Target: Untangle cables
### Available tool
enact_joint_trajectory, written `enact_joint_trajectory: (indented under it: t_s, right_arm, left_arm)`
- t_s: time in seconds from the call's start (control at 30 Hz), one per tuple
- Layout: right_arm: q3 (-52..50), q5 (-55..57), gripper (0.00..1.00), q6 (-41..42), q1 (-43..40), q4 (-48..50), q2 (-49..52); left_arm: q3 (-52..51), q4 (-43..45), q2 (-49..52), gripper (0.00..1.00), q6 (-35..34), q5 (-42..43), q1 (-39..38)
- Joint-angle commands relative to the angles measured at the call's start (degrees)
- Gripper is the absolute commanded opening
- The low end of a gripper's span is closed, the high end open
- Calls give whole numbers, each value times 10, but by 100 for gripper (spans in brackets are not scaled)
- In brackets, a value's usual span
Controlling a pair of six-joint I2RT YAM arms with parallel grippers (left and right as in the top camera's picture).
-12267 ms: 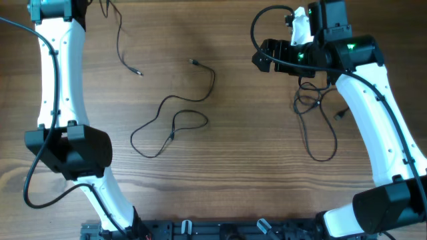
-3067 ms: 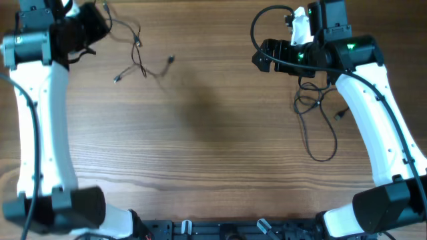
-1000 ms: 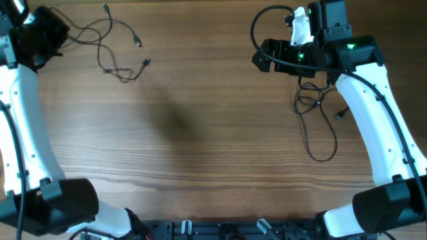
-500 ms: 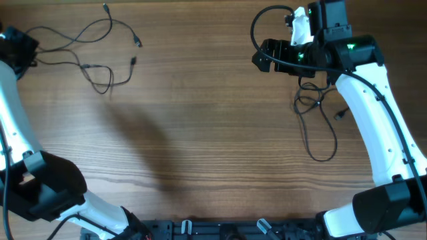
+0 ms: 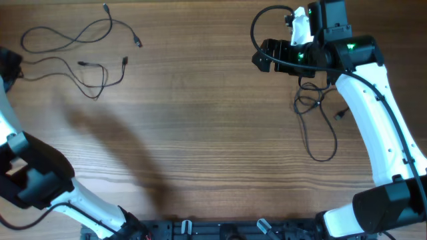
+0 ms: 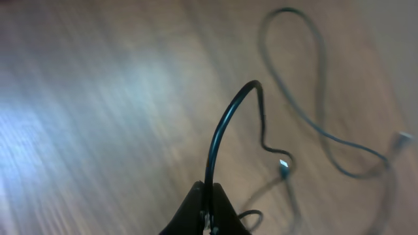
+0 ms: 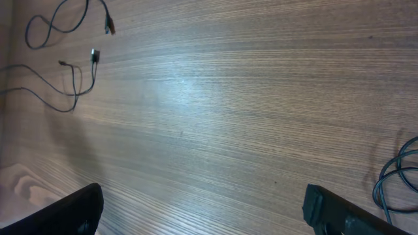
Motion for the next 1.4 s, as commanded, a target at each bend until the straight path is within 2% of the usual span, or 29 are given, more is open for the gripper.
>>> enact_joint_trajectory:
  t_s: [0.0, 0.23, 0.47, 0.5, 0.53, 0.67, 0.77, 0.97, 1.03, 1.07, 1.37]
  right_arm:
    - [1, 4, 100, 3, 1, 1, 2]
    - [1, 4, 100, 3, 1, 1, 2]
    - [1, 4, 100, 3, 1, 2, 2]
    - [1, 4, 100, 3, 1, 2, 2]
    - [1, 4, 100, 3, 1, 1, 2]
    - [1, 4, 100, 3, 1, 2, 2]
    - [1, 4, 100, 3, 1, 2, 2]
    - [1, 4, 100, 3, 1, 2, 2]
    - [1, 4, 100, 3, 1, 2, 2]
    - [1, 4, 100, 3, 1, 2, 2]
    - [1, 4, 100, 3, 1, 2, 2]
  left_arm:
    - [4, 13, 28, 4, -2, -69, 15]
    - [4, 68, 40, 4, 75, -69, 25]
    - [3, 101, 50, 8, 74, -69, 25]
    - [3, 102, 53, 15, 74, -69, 25]
    - [3, 102, 56, 26, 74, -69, 25]
    - [3, 102, 74, 36, 74, -69, 26]
    - [3, 102, 81, 61, 72, -69, 26]
    - [4, 100, 80, 62, 73, -69, 26]
    - [4, 92, 80, 53, 73, -69, 25]
    - [4, 87, 80, 52, 72, -69, 24]
    - [4, 41, 77, 56, 78, -70, 17]
